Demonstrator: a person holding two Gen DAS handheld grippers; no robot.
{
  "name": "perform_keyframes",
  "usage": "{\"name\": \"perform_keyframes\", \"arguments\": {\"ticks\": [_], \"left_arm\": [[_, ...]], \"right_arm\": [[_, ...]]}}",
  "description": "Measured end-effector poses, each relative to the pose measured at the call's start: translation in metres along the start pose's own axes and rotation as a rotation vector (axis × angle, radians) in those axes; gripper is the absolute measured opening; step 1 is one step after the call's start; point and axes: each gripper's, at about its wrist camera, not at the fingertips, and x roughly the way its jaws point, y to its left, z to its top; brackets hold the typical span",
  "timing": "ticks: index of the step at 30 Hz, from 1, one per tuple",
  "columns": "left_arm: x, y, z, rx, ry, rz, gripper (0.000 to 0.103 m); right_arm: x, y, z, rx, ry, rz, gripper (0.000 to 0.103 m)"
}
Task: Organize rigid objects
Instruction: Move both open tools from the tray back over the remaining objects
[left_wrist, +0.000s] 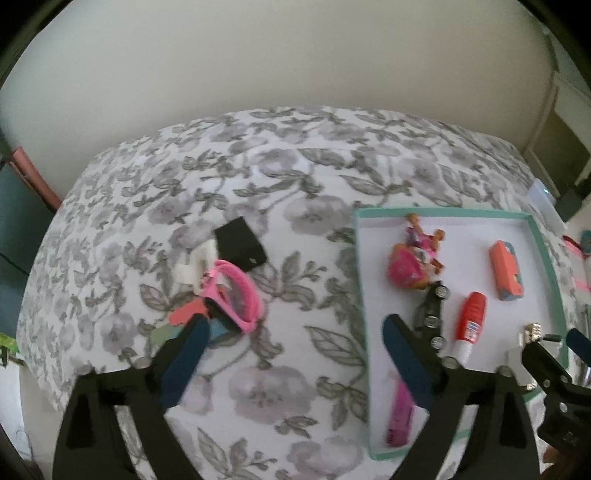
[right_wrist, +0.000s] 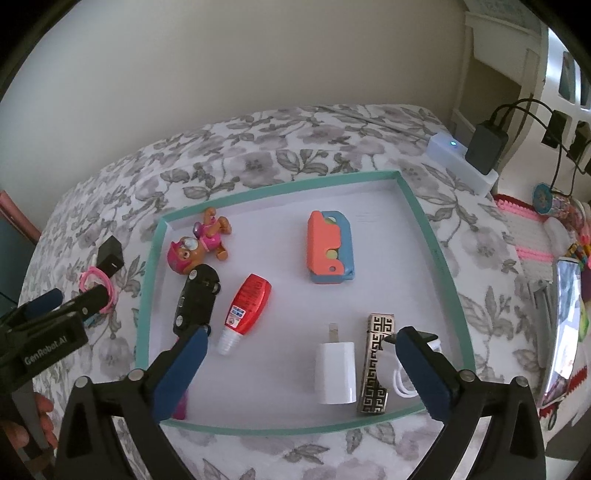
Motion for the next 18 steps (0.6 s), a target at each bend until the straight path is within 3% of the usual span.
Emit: {"name": "perform_keyframes", "arguments": {"ticks": [9,18], "left_arm": [[0.001,0.050,0.012,-0.089,-0.057,0.019,0.100],[0.006,0.126,0.018,-0.214,-0.055,0.019,0.100]], "right_arm": [[0.005,0.021,0.001,-0.057,-0.006,0.002,0.103],[-0.009,0.050,0.012,-0.069,-0.105,0.122,0.103]]}}
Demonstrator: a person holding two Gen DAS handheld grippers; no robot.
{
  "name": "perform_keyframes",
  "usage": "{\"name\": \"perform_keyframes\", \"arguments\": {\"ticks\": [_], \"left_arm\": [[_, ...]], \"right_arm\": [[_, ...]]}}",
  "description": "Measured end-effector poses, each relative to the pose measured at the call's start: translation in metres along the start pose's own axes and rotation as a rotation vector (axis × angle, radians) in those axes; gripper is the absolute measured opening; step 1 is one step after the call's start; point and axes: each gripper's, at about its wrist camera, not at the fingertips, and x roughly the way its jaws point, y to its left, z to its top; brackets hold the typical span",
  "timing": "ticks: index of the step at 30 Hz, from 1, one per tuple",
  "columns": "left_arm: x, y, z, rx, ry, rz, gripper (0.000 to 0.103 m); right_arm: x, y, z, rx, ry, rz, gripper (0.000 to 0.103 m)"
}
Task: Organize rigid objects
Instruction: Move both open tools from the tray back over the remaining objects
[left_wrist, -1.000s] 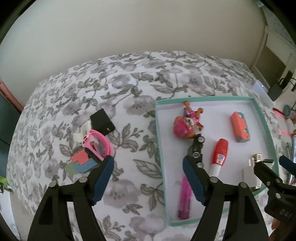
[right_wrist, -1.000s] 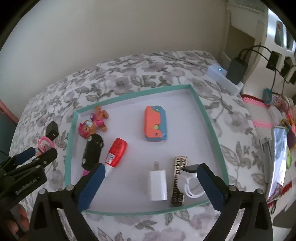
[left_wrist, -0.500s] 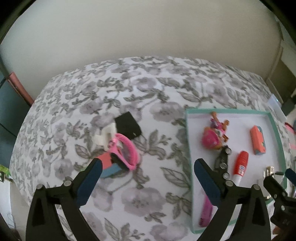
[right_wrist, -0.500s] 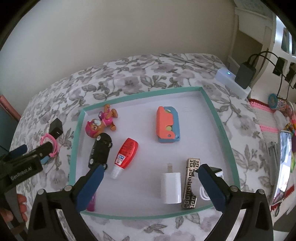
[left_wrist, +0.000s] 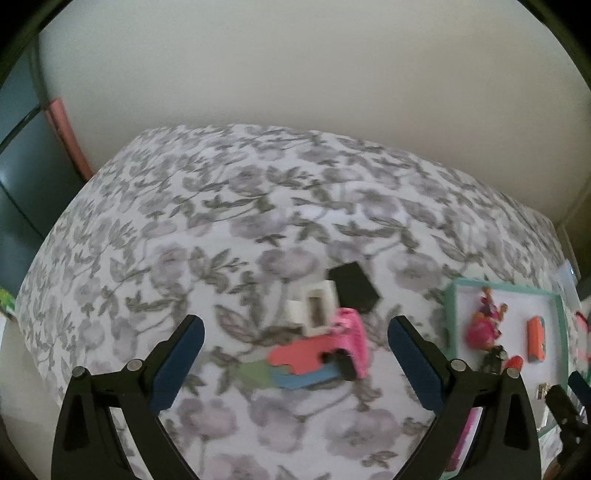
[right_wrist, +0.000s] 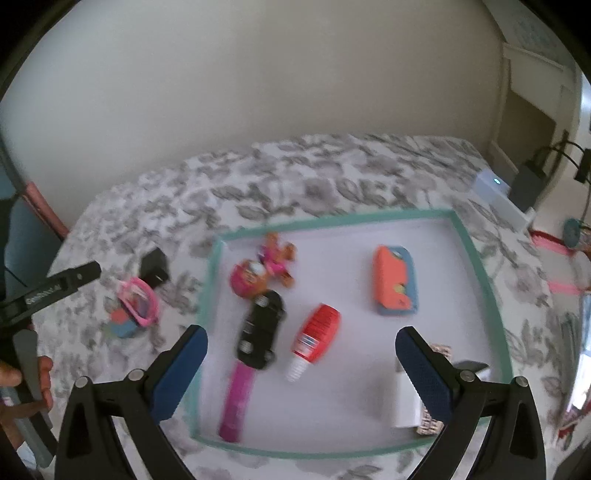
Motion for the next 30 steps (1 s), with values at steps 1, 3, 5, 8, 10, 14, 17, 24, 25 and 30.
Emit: {"name": "perform_keyframes", "arguments": {"ticks": [1,3,5,8,10,14,17,24,25,30], "left_arm": [[0.002,0.008,0.001,-0.009,0.005,0.003,0.100],[0.004,0.022,0.003,-0.020,0.013,0.019,0.100],[0.009,0.037,0.005,-0.038,0.023,0.028,0.100],[0.018,0.053,0.006,-0.067,0.049,0.016,0.100],[0.025,0.061,0.005,-0.082,0.074,0.009,0.100],[0.045,0.076,0.000,-0.112,0.138,0.003,0.100],[0.057,0.083,-0.004,-0.132,0.169,-0.003,0.100],[0.082,0.097,-0.013,-0.196,0.239,-0.019,0.100],[0.084,0.098,-0.014,-0.202,0.243,-0.020,0.100],[0.092,0.102,-0.017,-0.228,0.257,-0.018,0.100]], "right_arm": [[0.001,0.005,0.002,-0.004,-0.009,0.013,0.103],[0.003,0.013,0.004,-0.005,-0.015,0.032,0.103],[0.007,0.022,0.007,-0.007,-0.018,0.053,0.103],[0.016,0.040,0.012,-0.020,-0.011,0.081,0.103],[0.021,0.052,0.014,-0.036,-0.004,0.095,0.103],[0.035,0.077,0.017,-0.059,0.020,0.129,0.103],[0.047,0.098,0.018,-0.094,0.040,0.140,0.103],[0.079,0.144,0.011,-0.176,0.101,0.160,0.099],[0.084,0.150,0.011,-0.186,0.110,0.162,0.099],[0.109,0.169,0.010,-0.215,0.146,0.154,0.093]]}}
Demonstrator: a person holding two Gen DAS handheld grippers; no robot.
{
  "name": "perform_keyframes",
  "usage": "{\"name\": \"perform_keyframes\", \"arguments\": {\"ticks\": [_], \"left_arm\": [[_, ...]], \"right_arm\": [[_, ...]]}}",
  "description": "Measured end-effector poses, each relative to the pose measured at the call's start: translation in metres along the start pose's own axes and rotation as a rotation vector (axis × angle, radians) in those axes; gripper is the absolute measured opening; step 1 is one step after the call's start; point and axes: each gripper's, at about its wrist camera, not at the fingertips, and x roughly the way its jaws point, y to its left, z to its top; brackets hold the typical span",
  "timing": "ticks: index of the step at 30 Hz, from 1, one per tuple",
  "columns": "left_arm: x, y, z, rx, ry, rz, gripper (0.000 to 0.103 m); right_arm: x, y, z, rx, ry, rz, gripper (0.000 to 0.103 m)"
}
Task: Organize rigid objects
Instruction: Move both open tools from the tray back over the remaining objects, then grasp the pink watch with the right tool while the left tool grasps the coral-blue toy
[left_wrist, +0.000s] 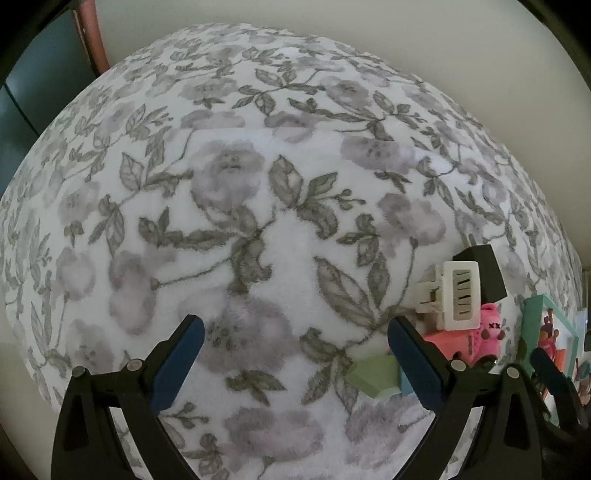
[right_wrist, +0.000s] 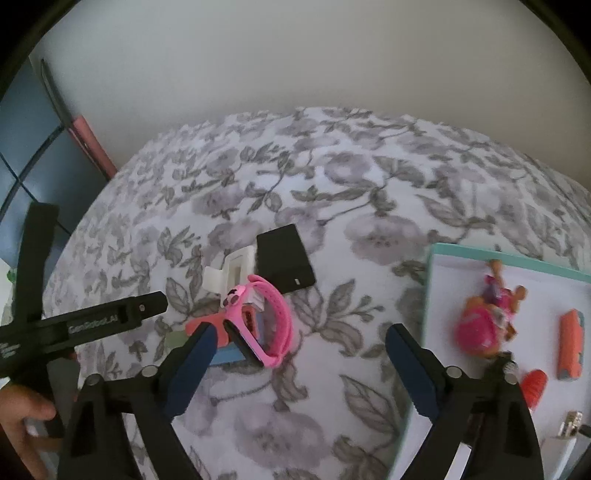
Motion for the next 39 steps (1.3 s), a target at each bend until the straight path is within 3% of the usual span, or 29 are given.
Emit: {"name": "perform_keyframes", "arguments": {"ticks": [16,19,23,39], "left_arm": [[0.013,0.003,0.004,-0.042,0.012,-0.003,0.099],[0.014,0.003,0.005,-0.044,0.014,-0.006,0.099],[0.013,0.002,0.004,-0.035,0.018,-0.008,0.099],[0.000,-0.029,0.001,0.073,0.021,-0.020,0.099]], "right_arm": [[0.054,0.007,0.012,0.057,0.070,0.075,0.079],[0.053,0.007,0.013,0.068,0.065,0.082,0.072],[0.052,0.007,0.011,0.089,0.068,0.127,0.054],[0.031,-0.016,-0.004,0.132,0.082,0.142,0.048]]}}
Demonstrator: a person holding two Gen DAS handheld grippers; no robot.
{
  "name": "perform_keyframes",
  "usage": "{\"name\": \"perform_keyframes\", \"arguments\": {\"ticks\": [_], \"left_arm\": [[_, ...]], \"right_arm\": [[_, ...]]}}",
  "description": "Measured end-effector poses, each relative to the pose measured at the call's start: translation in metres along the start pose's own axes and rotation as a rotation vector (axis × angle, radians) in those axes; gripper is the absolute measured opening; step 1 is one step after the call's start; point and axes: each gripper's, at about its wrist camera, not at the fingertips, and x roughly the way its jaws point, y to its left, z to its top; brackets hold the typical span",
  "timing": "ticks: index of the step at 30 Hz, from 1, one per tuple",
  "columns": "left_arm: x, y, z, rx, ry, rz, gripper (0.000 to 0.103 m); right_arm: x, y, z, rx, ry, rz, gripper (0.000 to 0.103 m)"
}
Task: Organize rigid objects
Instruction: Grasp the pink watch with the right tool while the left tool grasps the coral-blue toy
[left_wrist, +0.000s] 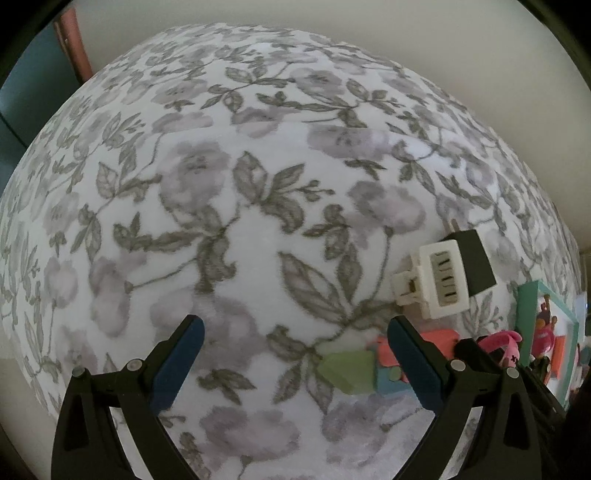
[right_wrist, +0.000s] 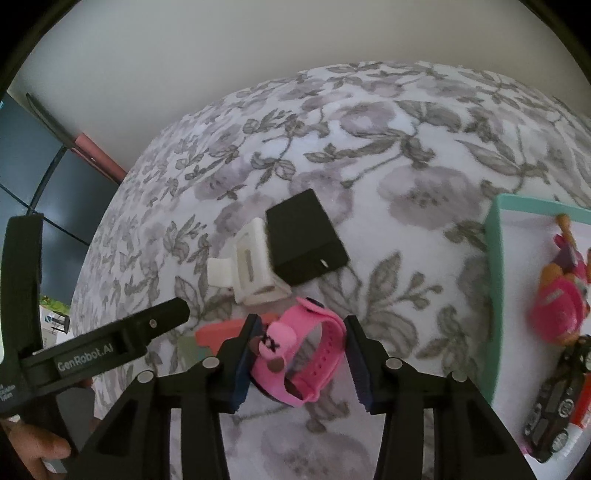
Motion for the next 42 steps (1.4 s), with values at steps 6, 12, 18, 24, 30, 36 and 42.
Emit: {"name": "perform_keyframes", "arguments": {"ticks": [6,12,18,24,30,36,42], "left_arm": [[0.002,-0.013,0.000,0.048,0.010,-0.017,0.099],[0.005,-0.027,-0.002,0.126,0.022,-0.046,0.099],[0.008,-0.058,-0.008,0.270,0.029,-0.084,0.099],[0.023,-0.091,-0.021,0.425,0.042,-0.031,0.099],[0.041,-0.097,-0.024,0.419,0.074,0.009,0.098],[0.042,-0.087,-0.026,0.405,0.078,-0.008,0.083],[0.029,-0.092,-0.023,0.429,0.066,-0.014,0.053]], "right_arm": [[-0.015,-0.011,-0.004,0.015,-0.009,0.005,0.047],[-0.042,-0.019,-0.003,0.009,-0.031,-0.010,0.047],[-0.078,-0.037,-0.002,0.027,-0.074,-0.040,0.047],[-0.097,-0.058,-0.010,0.061,-0.084,-0.069,0.047],[-0.110,-0.079,-0.017,0.131,-0.099,-0.069,0.047],[-0.120,-0.089,-0.021,0.175,-0.118,-0.057,0.047],[-0.128,-0.091,-0.026,0.184,-0.127,-0.063,0.047]]}}
